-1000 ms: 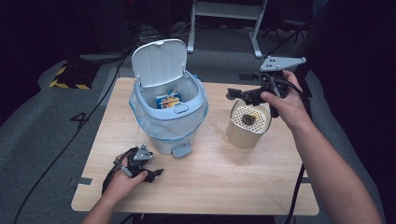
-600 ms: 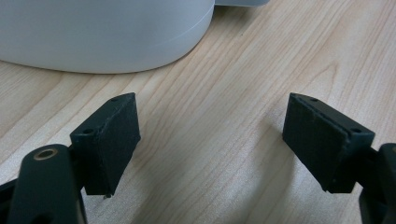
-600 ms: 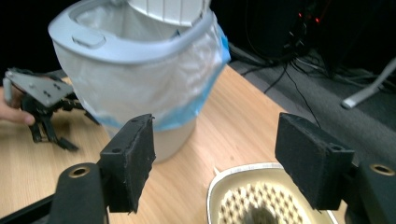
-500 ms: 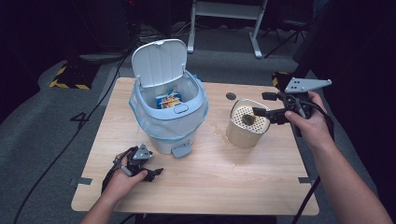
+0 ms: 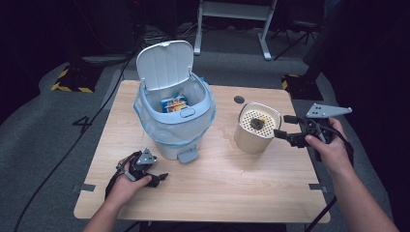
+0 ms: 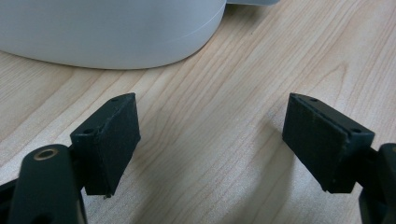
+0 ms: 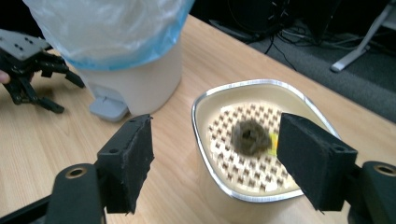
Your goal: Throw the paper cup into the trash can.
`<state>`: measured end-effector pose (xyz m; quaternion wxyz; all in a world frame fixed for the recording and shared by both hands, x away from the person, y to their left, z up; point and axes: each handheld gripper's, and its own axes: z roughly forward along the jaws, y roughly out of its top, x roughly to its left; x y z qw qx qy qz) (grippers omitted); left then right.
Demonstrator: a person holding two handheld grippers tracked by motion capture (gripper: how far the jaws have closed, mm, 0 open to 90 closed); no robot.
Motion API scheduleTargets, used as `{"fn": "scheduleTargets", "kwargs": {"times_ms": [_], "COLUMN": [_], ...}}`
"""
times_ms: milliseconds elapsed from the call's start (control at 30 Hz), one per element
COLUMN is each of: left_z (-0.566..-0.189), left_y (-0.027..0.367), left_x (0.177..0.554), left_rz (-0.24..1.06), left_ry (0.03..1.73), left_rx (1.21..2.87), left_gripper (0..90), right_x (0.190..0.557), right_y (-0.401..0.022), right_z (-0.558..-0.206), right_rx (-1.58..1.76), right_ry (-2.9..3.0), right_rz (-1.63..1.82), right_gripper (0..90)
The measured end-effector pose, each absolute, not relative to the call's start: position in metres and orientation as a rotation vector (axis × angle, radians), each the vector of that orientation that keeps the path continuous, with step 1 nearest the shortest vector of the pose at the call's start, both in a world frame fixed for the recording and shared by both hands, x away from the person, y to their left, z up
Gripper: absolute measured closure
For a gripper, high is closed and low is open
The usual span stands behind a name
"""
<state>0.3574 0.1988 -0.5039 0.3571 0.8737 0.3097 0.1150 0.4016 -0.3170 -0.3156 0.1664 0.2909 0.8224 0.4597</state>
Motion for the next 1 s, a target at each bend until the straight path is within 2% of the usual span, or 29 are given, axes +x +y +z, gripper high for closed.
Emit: {"fn": "scheduleTargets", "kwargs": {"times_ms": [367,1000], "left_z": [-0.504,-0.504], "left_y": [0.2,0.2], "left_x": [0.357,0.355], "left_rz": [0.303,0.319], "left_ry": [0.812,0.85], "left_rx": [2.253,2.246], "left_gripper": [19.3,17.4], "right_x": [0.383,0.365], "right_y": [-0.341,-0.349], "right_z": [-0.369,-0.46], "right_rx": [0.917,1.032], "right_ry": [2.342,2.406], "right_rz": [1.279,1.132], "right_gripper": [25.9,24.2]}}
